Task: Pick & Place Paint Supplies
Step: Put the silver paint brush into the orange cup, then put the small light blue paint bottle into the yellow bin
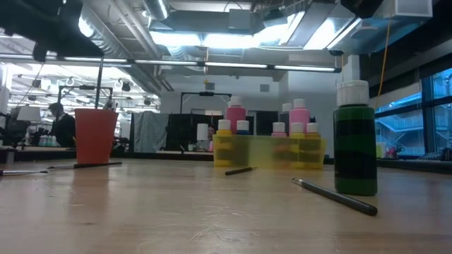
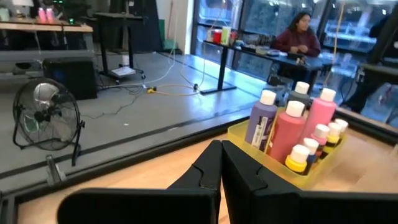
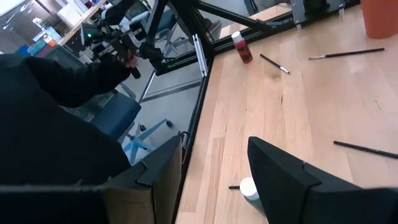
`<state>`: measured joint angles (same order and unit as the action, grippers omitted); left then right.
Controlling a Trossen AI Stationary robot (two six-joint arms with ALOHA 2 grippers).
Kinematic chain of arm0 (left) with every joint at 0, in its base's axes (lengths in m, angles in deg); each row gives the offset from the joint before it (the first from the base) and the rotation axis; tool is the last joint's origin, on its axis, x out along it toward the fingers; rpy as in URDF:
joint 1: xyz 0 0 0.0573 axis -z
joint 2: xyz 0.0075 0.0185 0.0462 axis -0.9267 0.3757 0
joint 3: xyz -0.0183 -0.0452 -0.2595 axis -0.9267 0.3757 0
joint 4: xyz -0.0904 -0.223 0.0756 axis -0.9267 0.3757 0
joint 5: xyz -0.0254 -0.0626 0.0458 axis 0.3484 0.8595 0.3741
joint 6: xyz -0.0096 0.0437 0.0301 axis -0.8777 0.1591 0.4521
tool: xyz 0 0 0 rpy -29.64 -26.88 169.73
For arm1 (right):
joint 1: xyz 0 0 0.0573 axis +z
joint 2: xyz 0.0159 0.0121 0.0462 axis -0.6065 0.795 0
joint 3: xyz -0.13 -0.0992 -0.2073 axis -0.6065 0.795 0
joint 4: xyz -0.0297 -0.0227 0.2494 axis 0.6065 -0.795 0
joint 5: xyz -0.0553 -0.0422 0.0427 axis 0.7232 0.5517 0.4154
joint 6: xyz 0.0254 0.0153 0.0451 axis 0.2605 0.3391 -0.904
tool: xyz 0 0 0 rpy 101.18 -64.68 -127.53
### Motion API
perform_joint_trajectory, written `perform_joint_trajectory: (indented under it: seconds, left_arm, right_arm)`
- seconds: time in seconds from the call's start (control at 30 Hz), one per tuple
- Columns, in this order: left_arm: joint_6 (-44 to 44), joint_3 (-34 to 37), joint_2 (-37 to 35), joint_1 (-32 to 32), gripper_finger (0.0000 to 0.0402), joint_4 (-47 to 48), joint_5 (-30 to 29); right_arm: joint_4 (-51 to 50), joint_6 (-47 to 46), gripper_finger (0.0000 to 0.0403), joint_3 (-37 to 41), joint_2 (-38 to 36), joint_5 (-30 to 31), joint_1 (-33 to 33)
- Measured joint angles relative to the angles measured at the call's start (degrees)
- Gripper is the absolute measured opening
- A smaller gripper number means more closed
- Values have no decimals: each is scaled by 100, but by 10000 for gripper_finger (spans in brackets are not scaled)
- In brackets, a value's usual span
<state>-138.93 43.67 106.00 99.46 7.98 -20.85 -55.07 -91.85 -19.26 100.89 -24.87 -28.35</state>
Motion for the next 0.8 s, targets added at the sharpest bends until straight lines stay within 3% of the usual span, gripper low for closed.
perform_joint_trajectory:
  seconds: [0.5,0.8]
  left_arm:
    - [-553,478,-17,26,12,-2,-264]
    - [-761,478,-17,22,90,-7,-142]
  right_arm:
    - [39,-190,188,0,2,-2,2]
    - [155,-197,188,0,59,26,2]
